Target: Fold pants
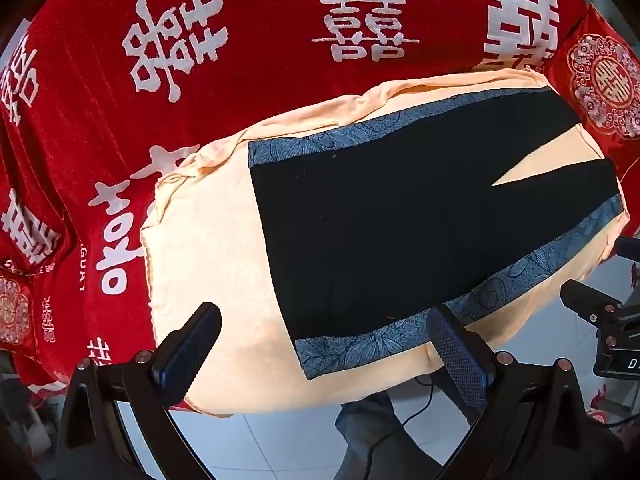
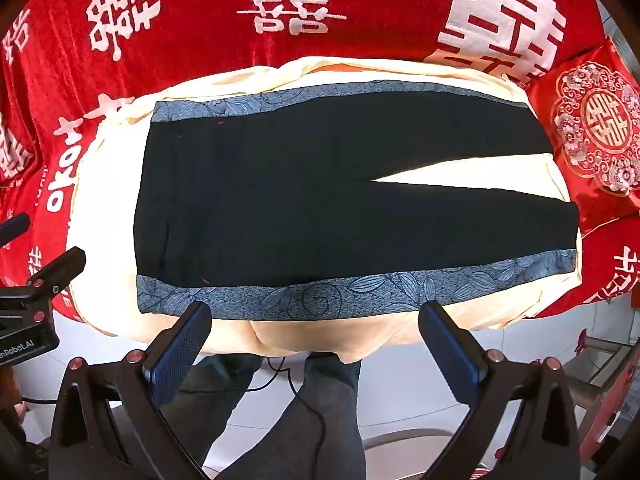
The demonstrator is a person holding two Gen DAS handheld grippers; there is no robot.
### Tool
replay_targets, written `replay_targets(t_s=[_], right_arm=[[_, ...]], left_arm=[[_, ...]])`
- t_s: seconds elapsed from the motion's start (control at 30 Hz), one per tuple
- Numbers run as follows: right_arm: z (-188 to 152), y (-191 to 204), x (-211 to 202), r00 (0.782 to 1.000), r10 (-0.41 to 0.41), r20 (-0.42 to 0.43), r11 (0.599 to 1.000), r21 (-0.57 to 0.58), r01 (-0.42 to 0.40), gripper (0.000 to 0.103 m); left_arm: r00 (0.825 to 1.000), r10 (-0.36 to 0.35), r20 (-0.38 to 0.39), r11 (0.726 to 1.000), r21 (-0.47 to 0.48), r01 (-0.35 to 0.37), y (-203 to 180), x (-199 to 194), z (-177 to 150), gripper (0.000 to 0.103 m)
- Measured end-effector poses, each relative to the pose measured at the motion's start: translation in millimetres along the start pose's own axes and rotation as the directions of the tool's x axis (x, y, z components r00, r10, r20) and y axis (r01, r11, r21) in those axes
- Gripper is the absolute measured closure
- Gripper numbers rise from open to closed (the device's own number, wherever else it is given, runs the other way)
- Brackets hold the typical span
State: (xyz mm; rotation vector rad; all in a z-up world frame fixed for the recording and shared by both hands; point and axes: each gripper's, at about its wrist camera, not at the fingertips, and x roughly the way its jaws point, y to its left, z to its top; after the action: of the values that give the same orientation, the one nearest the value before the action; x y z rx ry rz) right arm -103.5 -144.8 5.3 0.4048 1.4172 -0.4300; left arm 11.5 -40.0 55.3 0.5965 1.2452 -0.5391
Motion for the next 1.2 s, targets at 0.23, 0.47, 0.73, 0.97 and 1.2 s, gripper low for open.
replay_targets(t_s=[0.23, 0.47, 0.73, 0.97, 1.2], right_arm=[[0, 3, 1, 1.0, 0.001, 0.003, 1.0, -0.006, -0.001, 0.0], [0, -3, 2, 1.0, 0.004, 0.001, 1.0, -0.007, -0.004, 0.0], [9, -4, 5, 1.0, 0.005, -0.014, 1.0, -0.017, -0.006, 0.0], [9, -13, 6, 0.999, 0.004, -0.043, 0.999, -0.041, -0.006, 0.0], [8, -37, 5, 0.999, 0.044, -0.031, 0.995, -0.085, -0.046, 0.0]], left_arm=[[1.0, 0.002, -0.002, 1.0, -0.001, -0.002, 0, 0, 2, 0.0], [1.0, 0.012, 0.001, 1.0, -0.006, -0.012, 1, 1, 3, 0.0], [1.0, 0.031, 0.003, 0.999, -0.01, -0.031, -4, -2, 6, 0.0], [0.999, 0.031, -0.028, 0.999, -0.027, -0.032, -16, -3, 8, 0.0], [0.997, 0.035, -0.063, 0.991, -0.127, -0.042, -33, -7, 8, 0.0]])
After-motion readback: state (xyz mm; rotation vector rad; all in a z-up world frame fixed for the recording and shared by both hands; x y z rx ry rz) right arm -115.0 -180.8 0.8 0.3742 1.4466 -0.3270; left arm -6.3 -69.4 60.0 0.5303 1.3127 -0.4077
